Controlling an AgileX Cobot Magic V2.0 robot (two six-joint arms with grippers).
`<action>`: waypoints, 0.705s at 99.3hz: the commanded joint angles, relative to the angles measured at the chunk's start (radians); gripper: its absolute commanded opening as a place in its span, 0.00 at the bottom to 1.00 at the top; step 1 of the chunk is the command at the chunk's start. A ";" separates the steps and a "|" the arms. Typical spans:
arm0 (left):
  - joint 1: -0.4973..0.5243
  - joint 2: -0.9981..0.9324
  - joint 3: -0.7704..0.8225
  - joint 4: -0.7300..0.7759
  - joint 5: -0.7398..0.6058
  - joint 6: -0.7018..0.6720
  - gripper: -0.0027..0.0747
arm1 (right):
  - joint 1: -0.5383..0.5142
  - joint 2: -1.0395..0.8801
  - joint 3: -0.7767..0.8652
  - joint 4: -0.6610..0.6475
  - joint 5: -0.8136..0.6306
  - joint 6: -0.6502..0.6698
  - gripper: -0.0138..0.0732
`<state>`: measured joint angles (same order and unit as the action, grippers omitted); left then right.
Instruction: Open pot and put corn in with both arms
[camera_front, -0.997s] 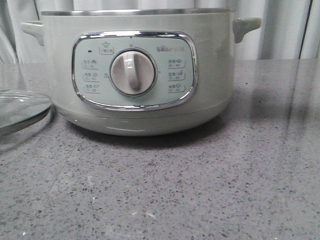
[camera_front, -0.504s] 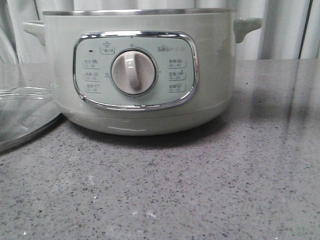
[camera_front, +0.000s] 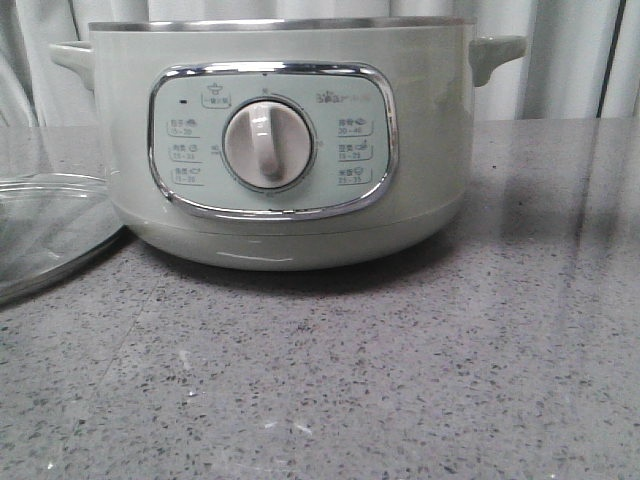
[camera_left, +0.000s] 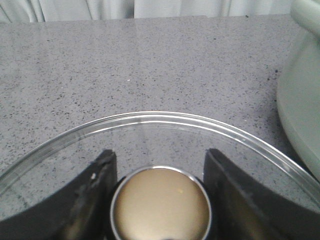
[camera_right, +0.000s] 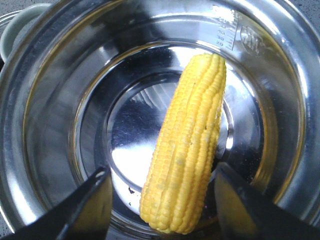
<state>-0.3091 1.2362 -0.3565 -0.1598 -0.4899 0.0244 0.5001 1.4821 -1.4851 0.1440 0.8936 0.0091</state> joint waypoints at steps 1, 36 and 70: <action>-0.014 -0.018 -0.023 0.013 -0.027 -0.001 0.58 | 0.000 -0.034 -0.035 0.004 -0.043 -0.009 0.60; -0.014 -0.247 -0.023 0.009 0.021 0.000 0.59 | 0.000 -0.064 -0.035 -0.004 -0.026 -0.009 0.60; -0.014 -0.606 -0.023 -0.018 0.159 0.000 0.37 | 0.000 -0.139 -0.010 -0.008 0.020 -0.009 0.23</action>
<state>-0.3163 0.7142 -0.3528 -0.1715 -0.3055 0.0278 0.5001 1.4010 -1.4831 0.1398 0.9545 0.0091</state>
